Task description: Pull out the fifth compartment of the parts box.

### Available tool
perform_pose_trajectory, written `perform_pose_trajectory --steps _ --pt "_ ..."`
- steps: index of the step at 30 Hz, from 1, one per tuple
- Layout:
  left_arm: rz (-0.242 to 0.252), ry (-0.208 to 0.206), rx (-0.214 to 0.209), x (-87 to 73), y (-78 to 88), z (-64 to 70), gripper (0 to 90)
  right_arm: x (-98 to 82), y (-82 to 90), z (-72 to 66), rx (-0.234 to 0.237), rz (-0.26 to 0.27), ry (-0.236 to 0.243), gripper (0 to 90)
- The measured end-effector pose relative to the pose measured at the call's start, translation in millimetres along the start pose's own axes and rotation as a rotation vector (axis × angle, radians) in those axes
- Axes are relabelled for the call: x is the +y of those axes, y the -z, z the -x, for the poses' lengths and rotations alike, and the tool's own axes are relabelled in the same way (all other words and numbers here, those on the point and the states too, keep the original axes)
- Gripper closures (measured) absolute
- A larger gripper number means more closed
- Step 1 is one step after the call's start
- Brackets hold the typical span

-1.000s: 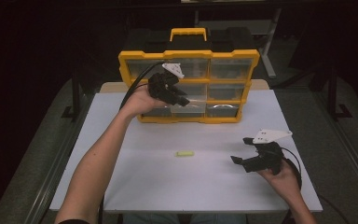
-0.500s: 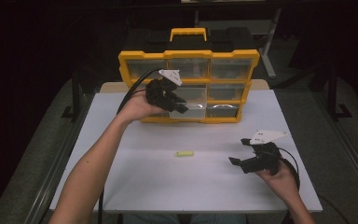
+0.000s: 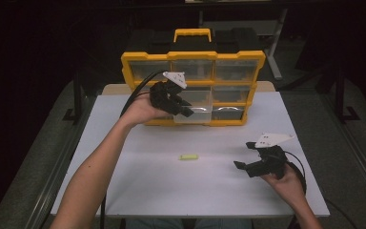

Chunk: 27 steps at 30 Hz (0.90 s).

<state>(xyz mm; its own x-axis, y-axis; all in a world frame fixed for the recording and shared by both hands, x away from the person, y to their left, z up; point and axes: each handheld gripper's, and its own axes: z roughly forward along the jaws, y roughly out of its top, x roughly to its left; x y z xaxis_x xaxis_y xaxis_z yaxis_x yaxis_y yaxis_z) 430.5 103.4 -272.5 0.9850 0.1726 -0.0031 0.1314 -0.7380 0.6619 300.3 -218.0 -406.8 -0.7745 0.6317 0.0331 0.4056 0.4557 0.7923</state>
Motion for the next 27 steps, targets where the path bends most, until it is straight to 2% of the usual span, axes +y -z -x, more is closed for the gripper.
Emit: perform_pose_trajectory --steps 3,9,15,18,19,21,27 --pt "-0.002 0.010 -0.008 -0.1 -0.7 0.0 69.4 -0.1 -0.2 0.1 -0.002 -0.001 0.001 14.5" --pt "0.027 0.006 -0.004 2.7 4.3 2.4 59.2 0.1 -1.0 -0.6 0.002 0.000 0.003 14.5" --pt "0.072 0.016 0.003 3.6 18.9 2.6 48.9 -1.0 -7.2 1.4 0.019 -0.027 -0.021 14.5" --pt "0.095 0.015 0.002 2.4 26.4 2.8 47.0 -1.5 -8.2 2.1 0.021 -0.030 -0.024 14.5" --pt "0.102 0.026 0.002 1.7 28.6 3.7 45.5 -1.7 -8.7 1.9 0.024 -0.030 -0.031 14.5" --pt "0.111 0.028 0.011 0.0 33.6 5.0 43.1 -2.6 -9.3 2.8 0.030 -0.031 -0.023 14.5" --pt "0.163 0.031 0.044 -7.3 50.4 12.9 37.5 -3.5 -6.7 6.4 0.041 -0.022 -0.042 14.9"
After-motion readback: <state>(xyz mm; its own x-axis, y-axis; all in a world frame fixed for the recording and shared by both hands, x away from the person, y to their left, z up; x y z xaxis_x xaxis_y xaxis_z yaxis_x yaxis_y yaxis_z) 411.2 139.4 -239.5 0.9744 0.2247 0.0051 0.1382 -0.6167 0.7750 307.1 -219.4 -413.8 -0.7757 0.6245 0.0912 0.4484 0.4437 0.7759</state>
